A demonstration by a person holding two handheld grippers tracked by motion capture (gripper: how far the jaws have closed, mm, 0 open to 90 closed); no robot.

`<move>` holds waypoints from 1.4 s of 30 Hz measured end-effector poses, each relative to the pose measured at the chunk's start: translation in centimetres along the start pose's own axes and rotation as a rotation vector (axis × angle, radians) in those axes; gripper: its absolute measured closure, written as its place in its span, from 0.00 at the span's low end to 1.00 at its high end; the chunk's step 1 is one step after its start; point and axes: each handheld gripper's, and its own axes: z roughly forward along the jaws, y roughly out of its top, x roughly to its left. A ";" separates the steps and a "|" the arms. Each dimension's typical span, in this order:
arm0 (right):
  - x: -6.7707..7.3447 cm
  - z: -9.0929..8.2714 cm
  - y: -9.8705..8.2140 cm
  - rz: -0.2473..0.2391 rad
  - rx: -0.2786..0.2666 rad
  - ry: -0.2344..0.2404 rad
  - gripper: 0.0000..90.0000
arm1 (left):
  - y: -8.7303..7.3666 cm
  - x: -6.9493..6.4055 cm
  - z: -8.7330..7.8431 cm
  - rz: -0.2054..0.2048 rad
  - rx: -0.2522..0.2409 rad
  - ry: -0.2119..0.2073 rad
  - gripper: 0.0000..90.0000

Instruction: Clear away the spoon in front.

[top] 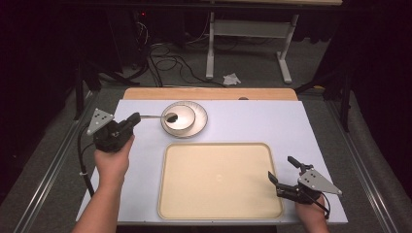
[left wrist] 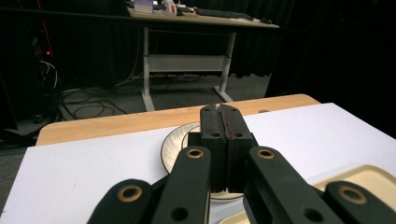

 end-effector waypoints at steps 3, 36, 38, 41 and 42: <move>0.0 0.0 0.0 -0.005 -0.007 -0.002 0.17 | -0.5 -0.2 -0.6 0.006 -0.002 -0.002 0.99; -0.1 -0.1 0.0 -0.014 -0.011 -0.004 0.17 | -5.5 -5.3 -2.8 0.075 0.001 -0.146 0.99; -0.1 -0.1 0.0 -0.016 -0.013 -0.003 0.17 | -6.0 -5.8 -2.9 0.079 -0.003 -0.165 0.99; 0.0 -0.1 0.0 -0.016 -0.010 -0.005 0.17 | -6.6 -6.4 -3.1 0.090 -0.012 -0.188 0.99; 0.0 0.0 0.0 -0.020 -0.010 -0.005 0.17 | -6.9 -6.6 -3.1 0.090 -0.017 -0.195 0.99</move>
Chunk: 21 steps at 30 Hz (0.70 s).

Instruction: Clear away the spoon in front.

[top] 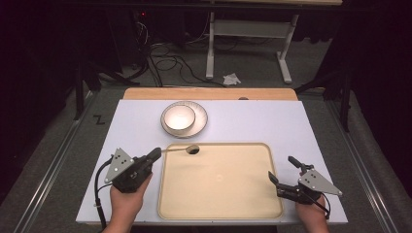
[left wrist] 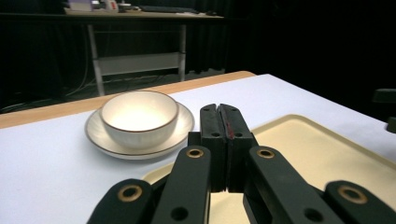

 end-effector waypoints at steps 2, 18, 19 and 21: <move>0.0 0.0 0.0 0.004 0.000 -0.002 0.17 | -0.5 -0.3 0.1 0.003 -0.002 -0.011 0.99; 0.1 0.1 -0.1 -0.006 0.015 -0.010 0.17 | -2.5 -1.8 2.3 -0.119 0.013 -0.209 0.99; 0.1 0.1 -0.1 -0.003 0.017 -0.011 0.17 | -2.6 -2.0 2.4 -0.123 0.017 -0.215 0.99; 0.1 0.2 -0.1 0.001 0.015 -0.010 0.17 | -2.8 -2.3 2.9 -0.134 0.026 -0.238 0.99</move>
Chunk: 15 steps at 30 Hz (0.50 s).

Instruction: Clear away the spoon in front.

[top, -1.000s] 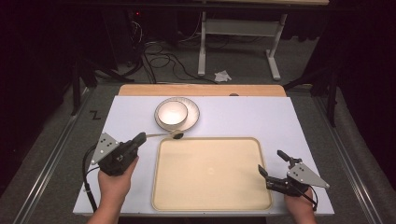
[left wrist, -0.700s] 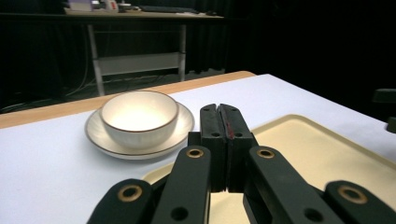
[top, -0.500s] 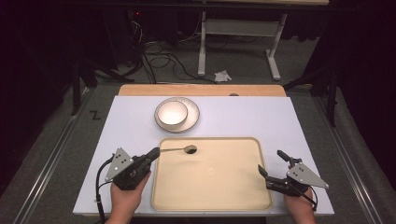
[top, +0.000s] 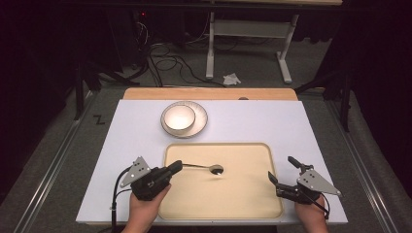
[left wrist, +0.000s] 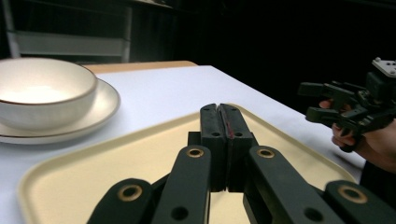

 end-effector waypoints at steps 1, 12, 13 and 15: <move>0.0 0.0 0.0 -0.002 0.001 0.001 0.17 | -0.1 -0.1 0.3 -0.013 0.005 -0.014 0.99; -0.3 -0.2 0.0 0.005 -0.007 0.000 0.17 | -1.3 1.2 1.1 -0.193 0.007 -0.085 0.99; -0.4 -0.2 0.0 0.004 -0.009 0.001 0.17 | -1.4 1.4 1.0 -0.210 0.007 -0.089 0.99; -0.3 -0.2 0.0 0.007 -0.010 0.003 0.17 | -1.7 1.9 1.0 -0.251 0.002 -0.093 0.99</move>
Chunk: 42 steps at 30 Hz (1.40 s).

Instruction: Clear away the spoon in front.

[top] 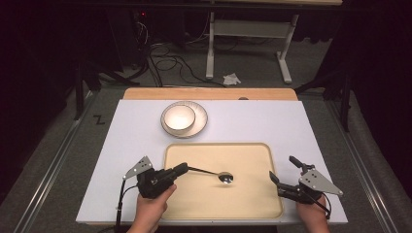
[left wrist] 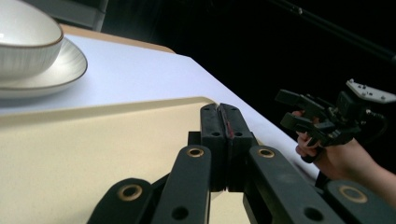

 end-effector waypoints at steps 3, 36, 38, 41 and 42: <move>0.1 0.1 0.0 -0.010 0.001 0.003 0.17 | -0.2 0.6 -0.2 -0.027 -0.002 0.009 0.99; 0.0 0.2 -0.1 0.001 0.014 0.015 0.17 | -1.8 3.9 -0.5 -0.134 0.083 0.158 0.92; 0.0 0.2 -0.1 0.002 0.011 0.016 0.17 | -1.9 4.0 -0.4 -0.134 0.093 0.166 0.92; 0.0 0.2 -0.1 0.003 0.013 0.015 0.17 | -1.9 4.1 -0.4 -0.131 0.102 0.173 0.92; 0.0 0.2 -0.1 0.003 0.013 0.015 0.17 | -1.9 4.1 -0.4 -0.131 0.102 0.173 0.91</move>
